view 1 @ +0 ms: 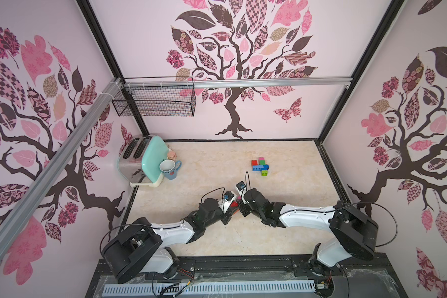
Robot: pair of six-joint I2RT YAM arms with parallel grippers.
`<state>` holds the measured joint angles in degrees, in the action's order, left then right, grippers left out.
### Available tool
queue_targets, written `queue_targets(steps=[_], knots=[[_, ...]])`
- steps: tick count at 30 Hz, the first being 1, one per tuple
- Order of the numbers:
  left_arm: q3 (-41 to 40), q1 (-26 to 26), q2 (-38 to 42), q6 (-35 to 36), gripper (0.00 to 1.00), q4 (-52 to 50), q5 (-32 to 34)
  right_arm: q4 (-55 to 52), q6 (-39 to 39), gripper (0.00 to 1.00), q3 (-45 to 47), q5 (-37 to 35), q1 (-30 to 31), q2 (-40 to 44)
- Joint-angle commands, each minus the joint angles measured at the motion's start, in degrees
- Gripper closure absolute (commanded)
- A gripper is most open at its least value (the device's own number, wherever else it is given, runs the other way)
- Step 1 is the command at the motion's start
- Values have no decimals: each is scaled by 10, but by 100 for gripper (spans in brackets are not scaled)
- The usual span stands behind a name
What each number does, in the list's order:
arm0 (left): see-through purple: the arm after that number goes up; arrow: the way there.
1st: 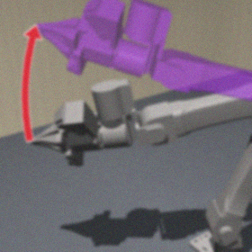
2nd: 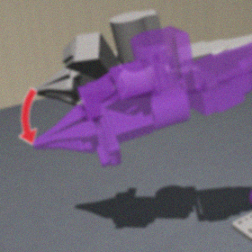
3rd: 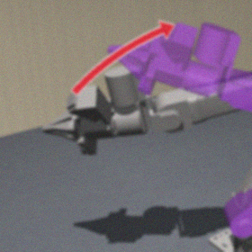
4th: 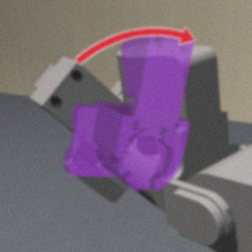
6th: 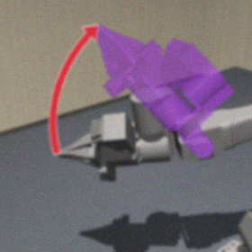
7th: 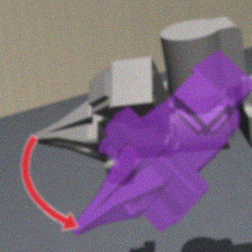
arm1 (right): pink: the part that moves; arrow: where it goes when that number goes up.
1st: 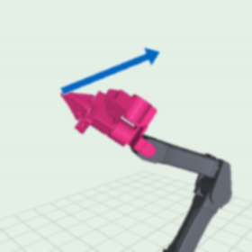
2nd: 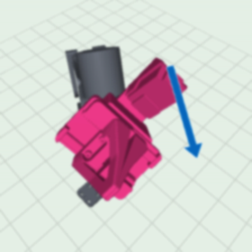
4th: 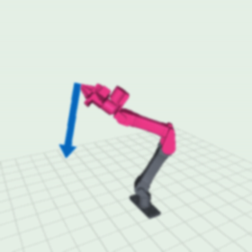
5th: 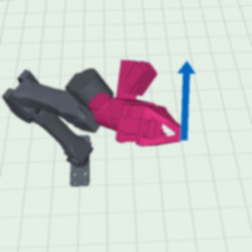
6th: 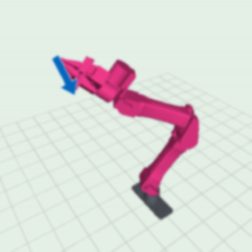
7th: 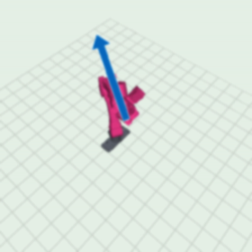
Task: Assemble the number 4 with lego
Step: Assemble the lego brick with the lego brick.
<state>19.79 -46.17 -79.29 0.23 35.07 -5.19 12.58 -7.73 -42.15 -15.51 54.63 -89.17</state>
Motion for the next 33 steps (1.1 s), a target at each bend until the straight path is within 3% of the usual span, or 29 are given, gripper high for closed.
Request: queue_targets(steps=[1, 29, 30, 31, 33], knots=[[-21, -1, -54, -11, 100, -96, 4, -147, -27, 100, 53, 39, 19, -47], [-21, -13, -75, -23, 100, -66, 11, -135, -35, 100, 70, 53, 19, -47], [-18, -12, -57, -17, 72, -77, 7, -135, -35, 100, 71, 52, 19, -46], [-16, -12, -30, -6, 55, -86, 2, -135, -35, 100, 70, 51, 19, -46], [-24, -12, 25, 14, 46, -69, -13, -135, -35, 100, 71, 51, 19, -44]])
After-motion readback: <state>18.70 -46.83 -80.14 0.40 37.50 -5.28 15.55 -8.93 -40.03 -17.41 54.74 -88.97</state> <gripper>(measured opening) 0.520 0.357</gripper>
